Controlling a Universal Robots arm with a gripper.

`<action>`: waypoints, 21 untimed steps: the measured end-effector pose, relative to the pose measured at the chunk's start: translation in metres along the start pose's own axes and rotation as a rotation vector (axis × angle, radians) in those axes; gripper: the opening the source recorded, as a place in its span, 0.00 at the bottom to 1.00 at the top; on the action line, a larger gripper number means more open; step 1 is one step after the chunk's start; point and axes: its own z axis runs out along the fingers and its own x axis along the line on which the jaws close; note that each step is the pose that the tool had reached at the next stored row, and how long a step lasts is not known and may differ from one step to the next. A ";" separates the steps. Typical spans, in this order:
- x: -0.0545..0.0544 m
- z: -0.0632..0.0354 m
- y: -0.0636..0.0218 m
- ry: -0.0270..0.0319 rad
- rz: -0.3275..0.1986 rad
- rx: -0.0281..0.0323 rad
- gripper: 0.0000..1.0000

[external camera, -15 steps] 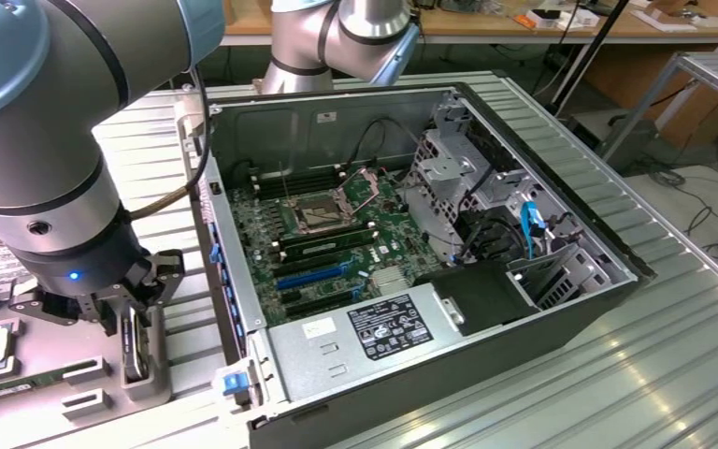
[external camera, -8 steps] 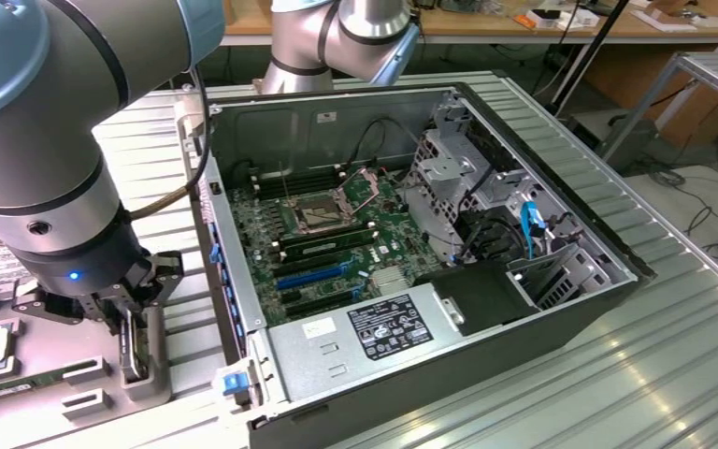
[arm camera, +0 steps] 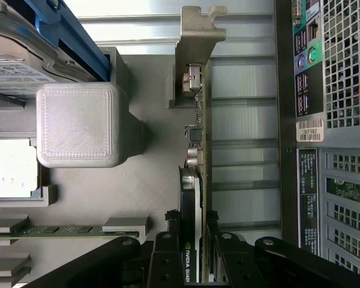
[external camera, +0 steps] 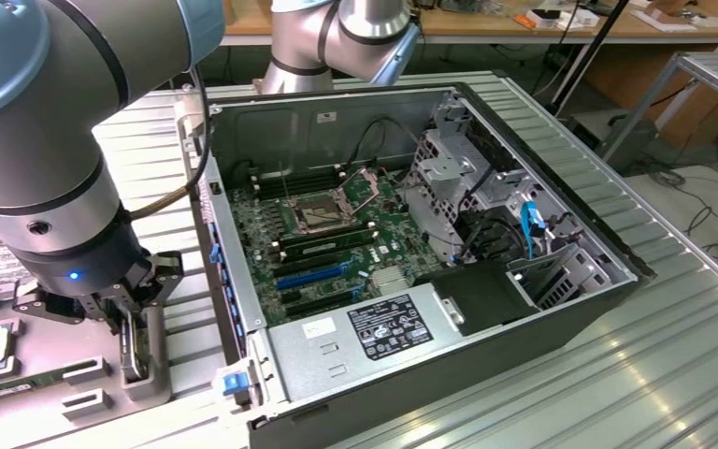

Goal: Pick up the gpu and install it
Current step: 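Pick up the gpu and move the gpu toward the slot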

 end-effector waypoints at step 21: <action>0.000 0.0000 0.0000 0.0000 0.000 0.0000 0.27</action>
